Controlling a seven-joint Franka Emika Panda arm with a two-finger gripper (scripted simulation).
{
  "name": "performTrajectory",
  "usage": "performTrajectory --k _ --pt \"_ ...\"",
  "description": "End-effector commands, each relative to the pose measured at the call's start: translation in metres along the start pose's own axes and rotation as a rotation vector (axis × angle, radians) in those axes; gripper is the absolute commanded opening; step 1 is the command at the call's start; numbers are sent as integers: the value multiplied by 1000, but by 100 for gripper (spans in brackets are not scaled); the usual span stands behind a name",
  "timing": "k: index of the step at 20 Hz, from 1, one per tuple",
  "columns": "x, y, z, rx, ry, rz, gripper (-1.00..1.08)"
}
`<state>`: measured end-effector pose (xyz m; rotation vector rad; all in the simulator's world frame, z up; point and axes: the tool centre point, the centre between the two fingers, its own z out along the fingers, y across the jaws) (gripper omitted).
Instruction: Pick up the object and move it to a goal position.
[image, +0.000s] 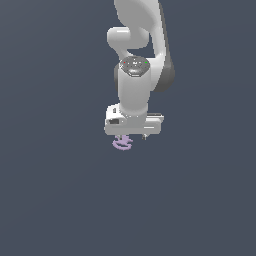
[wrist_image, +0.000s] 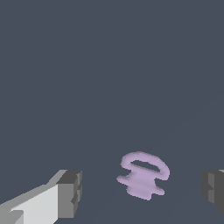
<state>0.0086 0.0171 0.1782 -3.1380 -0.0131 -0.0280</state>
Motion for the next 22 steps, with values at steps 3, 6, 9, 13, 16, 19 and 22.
performTrajectory --k 3,6,9,13,16,19,22 --pt "1 2 -2 -2 2 -1 100" --pt "4 13 -10 -11 14 -3 100" --pt "7 24 -18 -20 25 0 100" --pt "8 25 -20 -21 27 4 100" --pt "7 25 -18 -21 26 -6 100" --pt "6 26 -16 -22 25 -26 100" --pt "5 27 -12 -24 23 -58 100"
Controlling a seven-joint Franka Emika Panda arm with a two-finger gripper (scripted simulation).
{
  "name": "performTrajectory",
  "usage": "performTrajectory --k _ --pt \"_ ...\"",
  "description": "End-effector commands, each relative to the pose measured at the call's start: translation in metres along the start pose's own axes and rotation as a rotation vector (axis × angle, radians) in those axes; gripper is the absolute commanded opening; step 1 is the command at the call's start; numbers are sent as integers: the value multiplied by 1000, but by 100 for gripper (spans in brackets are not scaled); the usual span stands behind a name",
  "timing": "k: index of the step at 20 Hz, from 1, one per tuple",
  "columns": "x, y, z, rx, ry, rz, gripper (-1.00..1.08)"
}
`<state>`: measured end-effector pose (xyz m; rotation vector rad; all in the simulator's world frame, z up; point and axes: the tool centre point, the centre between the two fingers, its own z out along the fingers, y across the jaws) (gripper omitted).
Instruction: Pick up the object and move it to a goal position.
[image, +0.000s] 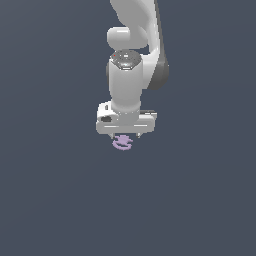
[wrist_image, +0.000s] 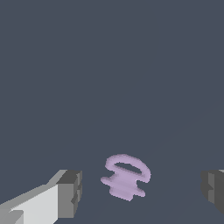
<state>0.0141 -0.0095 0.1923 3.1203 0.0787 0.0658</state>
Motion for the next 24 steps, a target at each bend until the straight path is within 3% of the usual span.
performTrajectory --k 1,9,24 --pt "-2 1 4 -1 -2 -29 100" --pt "-11 5 22 -4 -9 -182 100" --pt "-40 13 68 1 -25 -582 100"
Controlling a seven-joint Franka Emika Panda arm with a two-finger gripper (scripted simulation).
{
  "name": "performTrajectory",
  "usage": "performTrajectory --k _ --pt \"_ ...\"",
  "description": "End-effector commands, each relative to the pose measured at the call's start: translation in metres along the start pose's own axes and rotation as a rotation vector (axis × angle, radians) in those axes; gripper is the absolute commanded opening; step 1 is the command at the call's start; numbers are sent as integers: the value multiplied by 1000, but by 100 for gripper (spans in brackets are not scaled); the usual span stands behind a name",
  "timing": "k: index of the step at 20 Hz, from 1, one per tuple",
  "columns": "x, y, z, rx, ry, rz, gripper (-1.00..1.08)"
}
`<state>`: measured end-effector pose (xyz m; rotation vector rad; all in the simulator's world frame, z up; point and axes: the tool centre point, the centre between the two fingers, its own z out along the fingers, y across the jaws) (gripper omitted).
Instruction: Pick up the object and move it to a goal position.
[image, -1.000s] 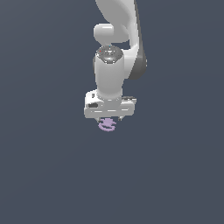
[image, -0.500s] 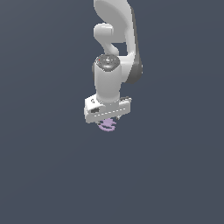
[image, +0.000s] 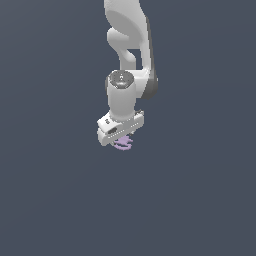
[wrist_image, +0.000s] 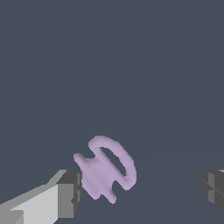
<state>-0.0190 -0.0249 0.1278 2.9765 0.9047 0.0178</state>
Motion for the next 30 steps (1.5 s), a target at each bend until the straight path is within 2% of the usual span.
performTrajectory --k 1,19,30 --pt "-5 -2 7 2 -1 -69 100" --pt "-36 -21 54 23 2 -542 100" --pt "-45 -28 67 31 9 -687 100"
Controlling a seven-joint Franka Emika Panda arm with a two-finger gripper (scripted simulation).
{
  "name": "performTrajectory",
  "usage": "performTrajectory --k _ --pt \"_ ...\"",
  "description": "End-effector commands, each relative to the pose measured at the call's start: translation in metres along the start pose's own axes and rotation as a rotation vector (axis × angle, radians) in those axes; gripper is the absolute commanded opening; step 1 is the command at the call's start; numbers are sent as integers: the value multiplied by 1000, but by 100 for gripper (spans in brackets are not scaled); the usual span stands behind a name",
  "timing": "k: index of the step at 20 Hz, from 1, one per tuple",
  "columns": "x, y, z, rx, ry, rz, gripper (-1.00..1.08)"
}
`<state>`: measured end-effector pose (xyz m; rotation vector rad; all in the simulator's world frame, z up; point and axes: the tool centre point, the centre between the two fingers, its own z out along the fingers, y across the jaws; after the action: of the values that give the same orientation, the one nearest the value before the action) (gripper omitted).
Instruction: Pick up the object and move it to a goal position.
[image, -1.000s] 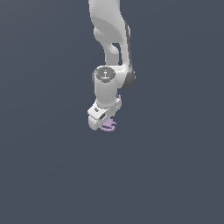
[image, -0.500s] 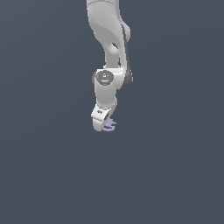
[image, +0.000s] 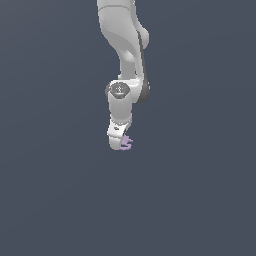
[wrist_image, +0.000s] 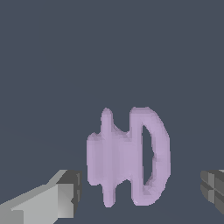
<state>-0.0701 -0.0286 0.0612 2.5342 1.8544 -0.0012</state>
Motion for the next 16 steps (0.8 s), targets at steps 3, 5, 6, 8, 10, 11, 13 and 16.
performTrajectory --k 3,5,6,8,10,11,13,16 --pt "0 -2 2 1 1 -24 100" --pt "0 -2 2 1 1 -20 100" --pt "0 -2 2 1 1 -20 100" --pt "0 -2 4 1 1 -20 100" --pt "0 -2 9 1 1 -21 100" --pt "0 -2 12 1 1 -21 100" --pt "0 -2 20 1 1 -22 100" --pt "0 -3 35 1 1 -24 100"
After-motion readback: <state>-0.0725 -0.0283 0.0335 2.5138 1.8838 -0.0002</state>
